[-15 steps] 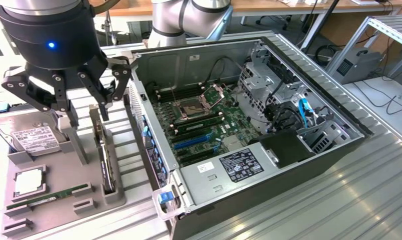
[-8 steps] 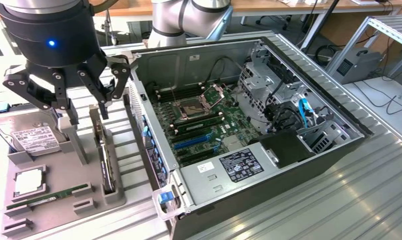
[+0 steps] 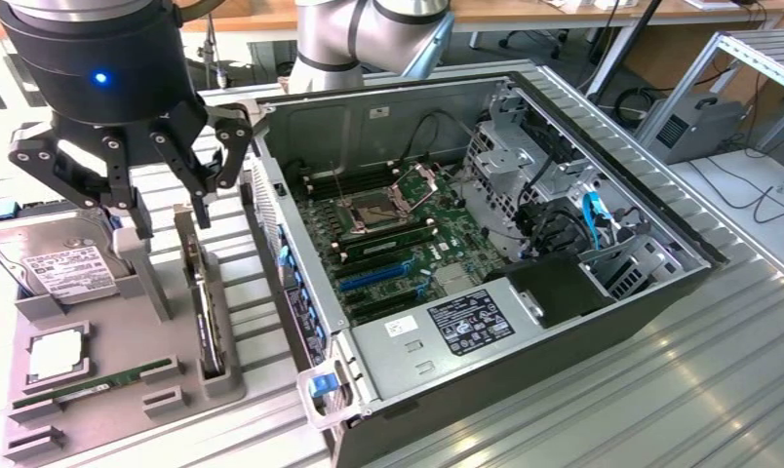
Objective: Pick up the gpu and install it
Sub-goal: 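Pick up the gpu and move the gpu toward the slot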
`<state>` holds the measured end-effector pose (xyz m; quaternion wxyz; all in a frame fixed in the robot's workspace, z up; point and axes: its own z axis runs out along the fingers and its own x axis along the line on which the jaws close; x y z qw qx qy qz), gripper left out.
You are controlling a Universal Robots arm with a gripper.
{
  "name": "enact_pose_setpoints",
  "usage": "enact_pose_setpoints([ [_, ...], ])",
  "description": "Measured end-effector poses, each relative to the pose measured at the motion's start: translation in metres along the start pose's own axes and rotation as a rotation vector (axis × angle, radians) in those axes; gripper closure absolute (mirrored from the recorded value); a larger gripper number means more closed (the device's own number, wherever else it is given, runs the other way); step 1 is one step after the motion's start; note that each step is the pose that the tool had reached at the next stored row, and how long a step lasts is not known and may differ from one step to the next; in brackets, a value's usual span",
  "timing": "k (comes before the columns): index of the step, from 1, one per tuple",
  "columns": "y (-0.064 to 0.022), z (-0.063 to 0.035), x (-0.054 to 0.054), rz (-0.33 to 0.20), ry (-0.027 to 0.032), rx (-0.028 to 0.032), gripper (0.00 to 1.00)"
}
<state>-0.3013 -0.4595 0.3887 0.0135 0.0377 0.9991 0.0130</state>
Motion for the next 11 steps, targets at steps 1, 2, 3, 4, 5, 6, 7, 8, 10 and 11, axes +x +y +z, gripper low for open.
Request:
enact_pose_setpoints([
  [1, 0.0007, 0.0001, 0.0001, 0.000, 0.0000, 0.0011, 0.52],
  [2, 0.0014, 0.0002, 0.0001, 0.000, -0.0001, 0.0022, 0.52],
  [3, 0.0021, 0.0004, 0.0002, 0.000, -0.0002, 0.0033, 0.52],
  [4, 0.0028, 0.0006, 0.0002, 0.000, -0.0003, 0.0044, 0.52],
  [5, 0.0035, 0.0007, 0.0003, 0.000, -0.0004, 0.0056, 0.52],
  [6, 0.0042, 0.0008, 0.0003, 0.000, -0.0005, 0.0066, 0.52],
  [7, 0.0048, 0.0009, 0.0004, 0.000, -0.0005, 0.0079, 0.52],
  [8, 0.0054, 0.0011, 0.0004, 0.000, -0.0006, 0.0089, 0.52],
  [10, 0.0064, 0.0015, 0.0005, 0.000, -0.0008, 0.0109, 0.52],
  [11, 0.0068, 0.0018, 0.0005, 0.000, -0.0009, 0.0114, 0.52],
])
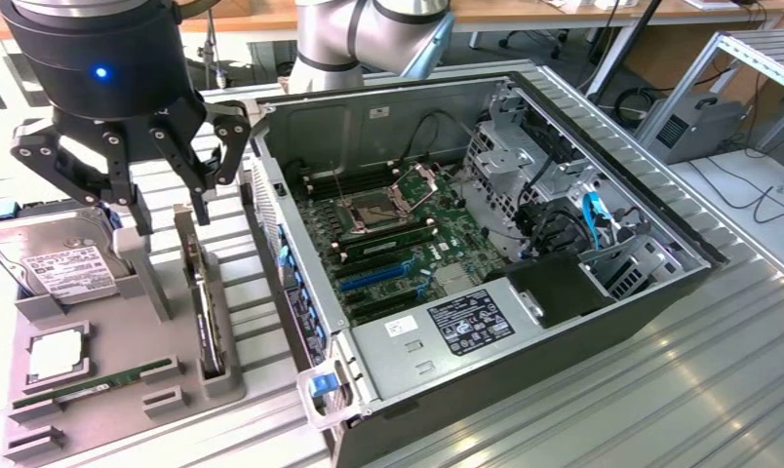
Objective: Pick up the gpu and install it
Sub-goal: 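Pick up the gpu and move the gpu toward the slot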
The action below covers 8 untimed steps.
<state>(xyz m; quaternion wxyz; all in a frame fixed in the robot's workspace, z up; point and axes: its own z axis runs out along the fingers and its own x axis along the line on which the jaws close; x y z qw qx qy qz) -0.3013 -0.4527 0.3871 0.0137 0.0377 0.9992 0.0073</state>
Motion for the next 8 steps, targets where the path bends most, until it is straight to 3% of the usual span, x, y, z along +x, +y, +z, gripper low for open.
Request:
enact_pose_setpoints([
  [8, 0.0013, 0.0019, 0.0001, 0.000, -0.0001, 0.0015, 0.52],
])
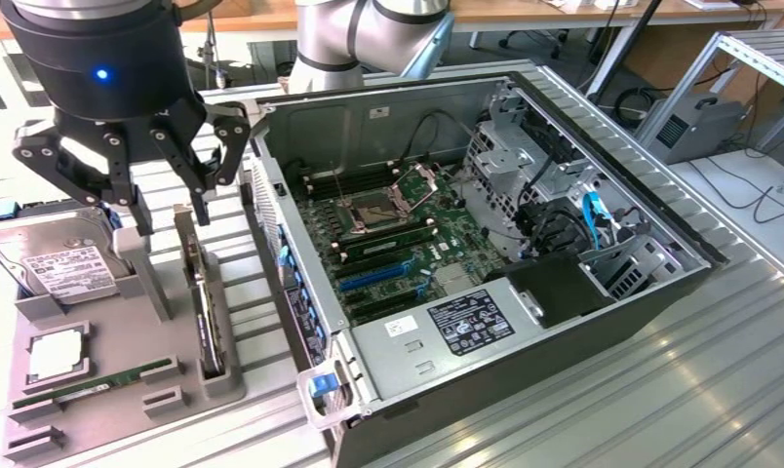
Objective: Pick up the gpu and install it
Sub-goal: 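Pick up the gpu and move the gpu toward the slot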
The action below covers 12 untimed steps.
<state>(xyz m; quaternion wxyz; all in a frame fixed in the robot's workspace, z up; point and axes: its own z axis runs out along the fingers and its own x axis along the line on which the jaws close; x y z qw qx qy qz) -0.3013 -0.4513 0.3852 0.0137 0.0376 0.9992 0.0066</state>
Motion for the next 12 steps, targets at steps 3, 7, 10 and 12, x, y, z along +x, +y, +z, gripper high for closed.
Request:
enact_pose_setpoints([
  [3, 0.0002, 0.0007, 0.0001, 0.000, 0.0001, 0.0003, 0.52],
  [7, 0.0006, 0.0025, 0.0001, 0.000, 0.0000, 0.0005, 0.52],
  [10, 0.0007, 0.0035, 0.0002, 0.000, -0.0001, 0.0007, 0.52],
  [12, 0.0010, 0.0042, 0.0004, 0.000, -0.0001, 0.0007, 0.52],
])
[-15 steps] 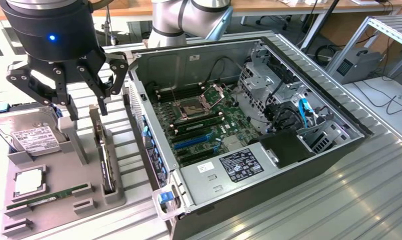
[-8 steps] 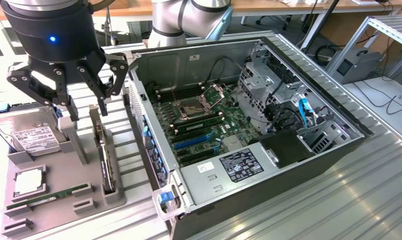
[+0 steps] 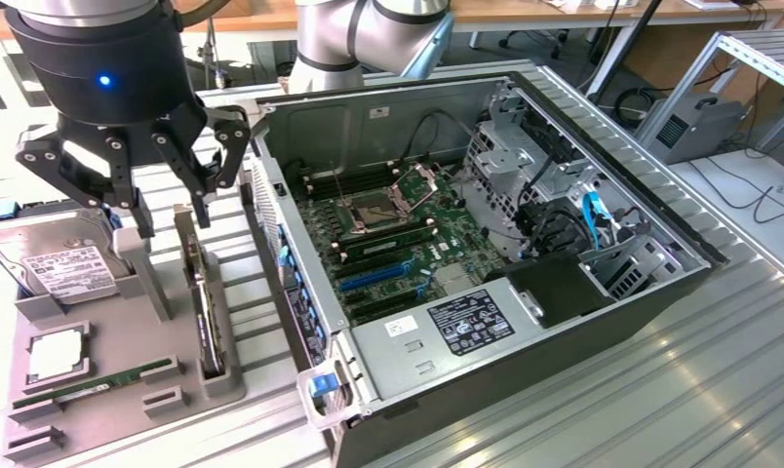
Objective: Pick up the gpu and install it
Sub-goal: 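Pick up the gpu and move the gpu toward the slot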
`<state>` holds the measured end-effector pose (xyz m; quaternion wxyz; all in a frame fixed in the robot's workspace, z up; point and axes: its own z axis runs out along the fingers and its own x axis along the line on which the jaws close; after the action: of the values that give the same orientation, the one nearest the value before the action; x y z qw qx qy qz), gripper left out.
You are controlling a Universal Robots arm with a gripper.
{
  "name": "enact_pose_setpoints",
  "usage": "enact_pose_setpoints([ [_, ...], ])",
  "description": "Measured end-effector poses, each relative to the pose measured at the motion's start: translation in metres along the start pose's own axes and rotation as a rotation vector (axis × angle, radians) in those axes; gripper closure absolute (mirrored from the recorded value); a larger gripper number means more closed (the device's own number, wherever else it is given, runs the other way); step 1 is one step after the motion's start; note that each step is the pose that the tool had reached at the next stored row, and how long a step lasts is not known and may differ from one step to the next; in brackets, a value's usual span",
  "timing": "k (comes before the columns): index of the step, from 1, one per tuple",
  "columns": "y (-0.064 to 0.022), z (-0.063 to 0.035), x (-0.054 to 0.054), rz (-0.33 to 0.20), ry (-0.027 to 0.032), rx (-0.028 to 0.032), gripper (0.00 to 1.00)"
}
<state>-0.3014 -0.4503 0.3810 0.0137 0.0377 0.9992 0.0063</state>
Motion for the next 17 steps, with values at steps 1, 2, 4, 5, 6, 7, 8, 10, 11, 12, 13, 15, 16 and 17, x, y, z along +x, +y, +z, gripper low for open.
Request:
enact_pose_setpoints([
  [1, 0.0001, 0.0005, 0.0002, 0.000, 0.0000, 0.0000, 0.52],
  [2, 0.0002, 0.0009, 0.0004, 0.000, 0.0000, 0.0000, 0.52],
  [4, 0.0004, 0.0017, 0.0008, 0.000, 0.0000, 0.0000, 0.52],
  [5, 0.0005, 0.0020, 0.0010, 0.000, 0.0000, 0.0000, 0.52],
  [6, 0.0006, 0.0024, 0.0014, 0.000, 0.0001, 0.0001, 0.52],
  [7, 0.0006, 0.0027, 0.0017, 0.000, 0.0001, 0.0001, 0.52],
  [8, 0.0007, 0.0031, 0.0020, 0.000, 0.0001, 0.0001, 0.52],
  [10, 0.0008, 0.0040, 0.0026, 0.000, 0.0000, 0.0000, 0.52],
  [11, 0.0009, 0.0044, 0.0028, 0.000, 0.0000, 0.0000, 0.52],
  [12, 0.0009, 0.0048, 0.0030, 0.000, 0.0000, 0.0000, 0.52],
  [13, 0.0009, 0.0051, 0.0033, 0.000, 0.0000, 0.0000, 0.52],
  [15, 0.0009, 0.0057, 0.0037, 0.000, 0.0000, 0.0000, 0.52],
  [16, 0.0009, 0.0061, 0.0039, 0.000, 0.0000, 0.0000, 0.52],
  [17, 0.0008, 0.0066, 0.0041, 0.000, 0.0000, 0.0000, 0.52],
])
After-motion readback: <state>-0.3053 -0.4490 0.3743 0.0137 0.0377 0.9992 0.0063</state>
